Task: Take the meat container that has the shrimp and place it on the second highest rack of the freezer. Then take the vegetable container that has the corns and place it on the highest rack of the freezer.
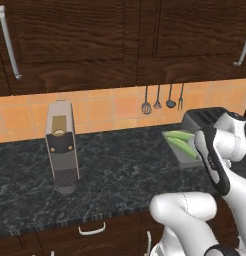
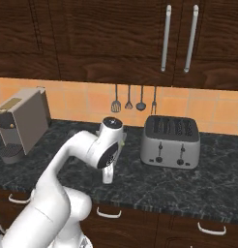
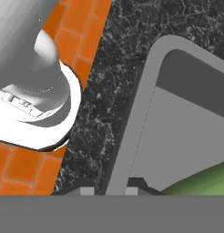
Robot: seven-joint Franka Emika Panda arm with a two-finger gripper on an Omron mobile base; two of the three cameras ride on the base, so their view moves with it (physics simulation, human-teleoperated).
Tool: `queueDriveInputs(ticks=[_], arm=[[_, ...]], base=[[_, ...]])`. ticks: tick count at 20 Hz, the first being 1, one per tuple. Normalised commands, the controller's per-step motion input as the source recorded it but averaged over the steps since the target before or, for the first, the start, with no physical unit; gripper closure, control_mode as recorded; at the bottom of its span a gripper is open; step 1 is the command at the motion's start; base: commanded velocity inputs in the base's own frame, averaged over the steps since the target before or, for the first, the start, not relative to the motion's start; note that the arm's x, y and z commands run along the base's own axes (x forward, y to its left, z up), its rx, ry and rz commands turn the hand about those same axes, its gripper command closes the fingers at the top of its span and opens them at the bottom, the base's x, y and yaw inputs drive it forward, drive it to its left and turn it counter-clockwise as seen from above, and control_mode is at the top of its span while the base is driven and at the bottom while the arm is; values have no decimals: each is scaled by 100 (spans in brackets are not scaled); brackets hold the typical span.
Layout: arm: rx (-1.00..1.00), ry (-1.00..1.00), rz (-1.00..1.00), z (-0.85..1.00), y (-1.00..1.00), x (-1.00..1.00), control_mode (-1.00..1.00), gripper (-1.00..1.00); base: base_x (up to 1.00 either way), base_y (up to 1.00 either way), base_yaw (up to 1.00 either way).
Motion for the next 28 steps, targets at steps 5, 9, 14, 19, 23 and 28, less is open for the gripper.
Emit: queueDriveInputs(ticks=[5,9,14,19,23,28], arm=[[0,-7,-10,81,60,-43,-100,100],[0,-10,-13,55,64,-65,-100,100],[0,-1,-3,44,7,-47,-100,100],[0,-5,0,11,-30,-69,-100,100],[-1,-10,0,0,-14,-62,-100,100],[-5,-7,0,0,6,-34,-100,100]], base=[[0,0,0],[0,0,0],[0,0,0],[0,0,0],[0,0,0],[0,0,0]])
